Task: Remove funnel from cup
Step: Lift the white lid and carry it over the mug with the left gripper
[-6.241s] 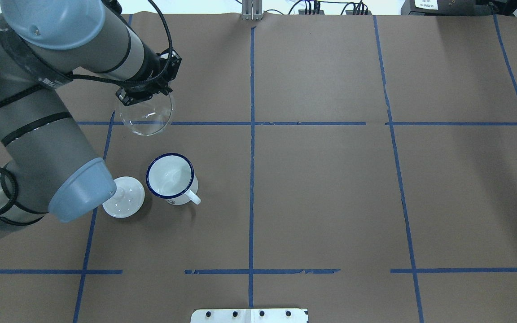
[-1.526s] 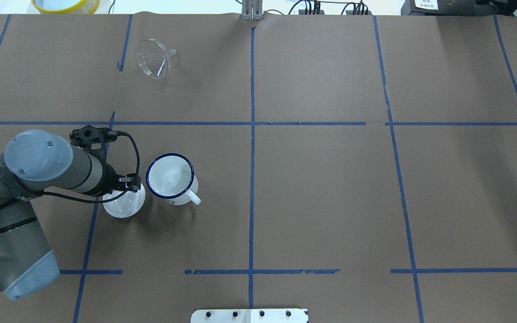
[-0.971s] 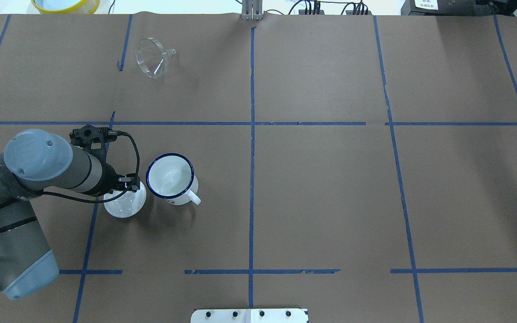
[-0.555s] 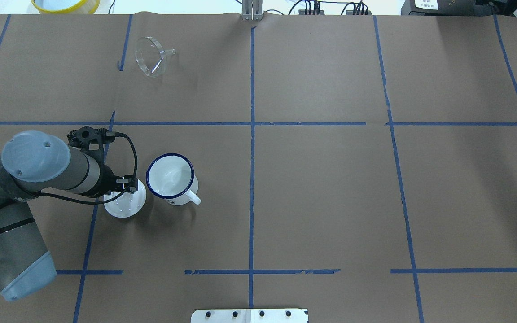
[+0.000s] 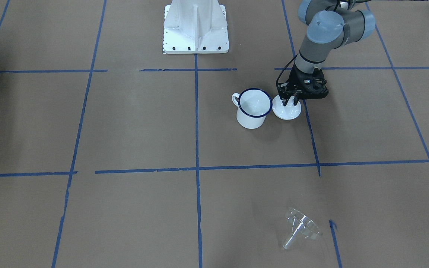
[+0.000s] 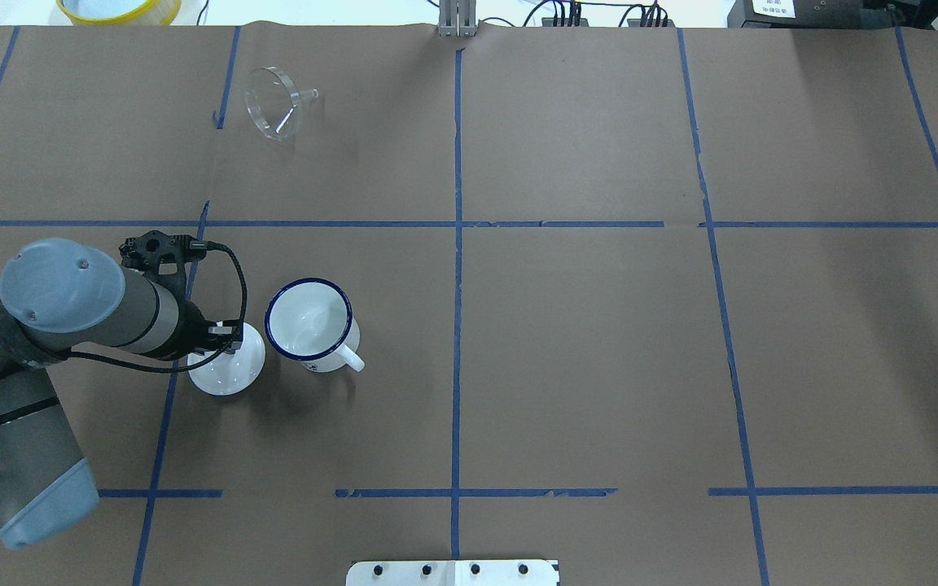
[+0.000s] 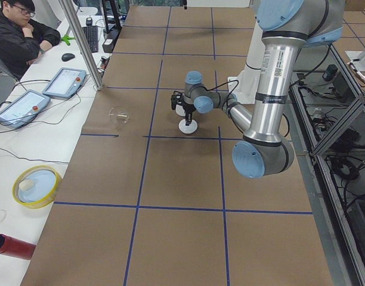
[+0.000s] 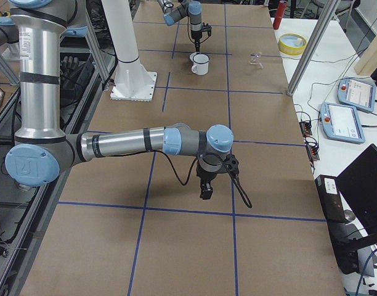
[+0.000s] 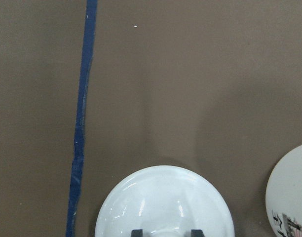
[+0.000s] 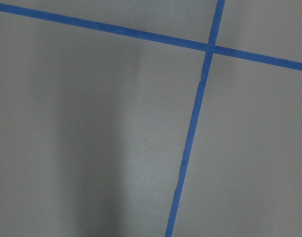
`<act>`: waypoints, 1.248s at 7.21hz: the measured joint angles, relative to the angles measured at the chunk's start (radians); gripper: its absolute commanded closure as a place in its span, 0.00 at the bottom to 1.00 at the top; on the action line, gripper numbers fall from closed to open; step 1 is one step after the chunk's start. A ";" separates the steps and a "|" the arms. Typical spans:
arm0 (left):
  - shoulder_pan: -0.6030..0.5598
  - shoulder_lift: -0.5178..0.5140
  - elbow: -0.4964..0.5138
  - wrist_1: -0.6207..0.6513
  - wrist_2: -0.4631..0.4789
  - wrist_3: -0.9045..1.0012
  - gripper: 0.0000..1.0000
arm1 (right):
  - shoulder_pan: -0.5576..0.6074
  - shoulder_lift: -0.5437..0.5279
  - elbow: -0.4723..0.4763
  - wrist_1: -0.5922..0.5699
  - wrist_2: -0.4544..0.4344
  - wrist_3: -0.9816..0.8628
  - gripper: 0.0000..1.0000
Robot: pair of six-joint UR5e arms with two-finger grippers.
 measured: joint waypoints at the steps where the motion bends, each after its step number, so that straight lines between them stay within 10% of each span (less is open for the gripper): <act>1: -0.007 0.001 -0.045 0.047 -0.001 0.004 1.00 | 0.000 0.000 0.000 0.000 0.000 0.001 0.00; 5: -0.076 -0.107 -0.271 0.412 -0.009 0.042 1.00 | 0.000 0.000 0.000 0.000 0.000 0.000 0.00; 9: -0.074 -0.328 -0.097 0.470 -0.018 0.030 1.00 | 0.000 0.000 0.000 0.000 0.000 0.000 0.00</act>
